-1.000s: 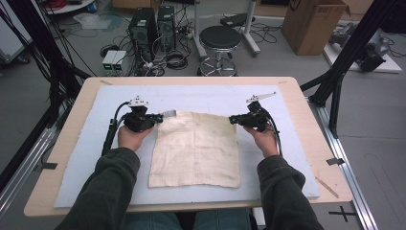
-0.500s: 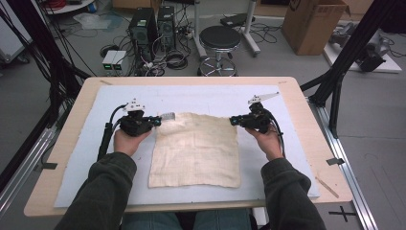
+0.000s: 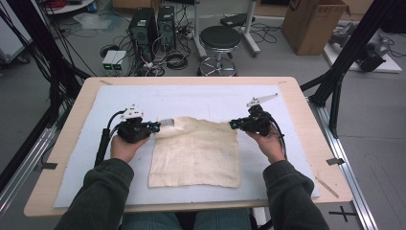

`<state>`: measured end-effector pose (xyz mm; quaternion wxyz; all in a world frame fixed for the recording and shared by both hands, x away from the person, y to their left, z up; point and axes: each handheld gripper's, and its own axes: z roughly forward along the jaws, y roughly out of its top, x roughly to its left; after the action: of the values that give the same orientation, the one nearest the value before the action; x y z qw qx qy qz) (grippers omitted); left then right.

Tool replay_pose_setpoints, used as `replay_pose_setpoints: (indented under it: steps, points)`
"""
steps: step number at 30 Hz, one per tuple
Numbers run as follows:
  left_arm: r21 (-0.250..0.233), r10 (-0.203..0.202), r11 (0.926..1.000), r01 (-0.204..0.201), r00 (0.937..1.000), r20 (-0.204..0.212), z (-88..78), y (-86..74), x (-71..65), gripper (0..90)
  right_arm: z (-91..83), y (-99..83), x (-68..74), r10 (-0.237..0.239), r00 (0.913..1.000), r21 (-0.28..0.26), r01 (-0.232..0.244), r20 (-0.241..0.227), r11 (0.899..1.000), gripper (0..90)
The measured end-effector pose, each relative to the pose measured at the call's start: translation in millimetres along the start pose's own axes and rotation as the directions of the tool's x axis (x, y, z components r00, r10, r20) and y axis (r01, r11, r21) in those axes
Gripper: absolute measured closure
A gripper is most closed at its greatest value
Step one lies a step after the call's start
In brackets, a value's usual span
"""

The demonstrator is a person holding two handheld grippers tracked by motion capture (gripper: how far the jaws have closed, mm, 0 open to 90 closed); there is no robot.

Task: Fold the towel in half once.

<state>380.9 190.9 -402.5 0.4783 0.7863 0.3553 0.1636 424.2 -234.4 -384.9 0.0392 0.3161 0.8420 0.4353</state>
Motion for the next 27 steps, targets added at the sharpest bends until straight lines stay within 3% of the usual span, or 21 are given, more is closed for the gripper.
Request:
replay_pose_setpoints:
  steps: [5,13,18,27]
  points:
    - [0.001,0.023,0.9997,-0.023,0.9997,0.006,-2.7,0.5,-4.9,86.6,-2.7,-3.2,4.4,-0.023,0.9997,-0.02,0.023,0.01,1.0,83.1]
    - [0.013,0.062,0.998,-0.062,0.9979,0.017,-7.3,0.0,-13.3,86.6,-6.8,-18.3,8.8,-0.008,1.0,-0.015,0.008,0.003,1.0,83.1]
    - [0.009,0.043,0.999,-0.043,0.999,0.012,-8.6,-6.7,-14.6,86.6,-8.2,-25.2,11.0,-0.004,1.0,-0.027,0.004,-0.002,1.0,83.2]
    - [0.023,0.078,0.9967,-0.078,0.9965,0.03,-14.4,-10.5,-22.3,86.6,-8.1,-31.6,17.0,-0.01,0.9998,-0.028,0.01,-0.018,1.0,83.2]
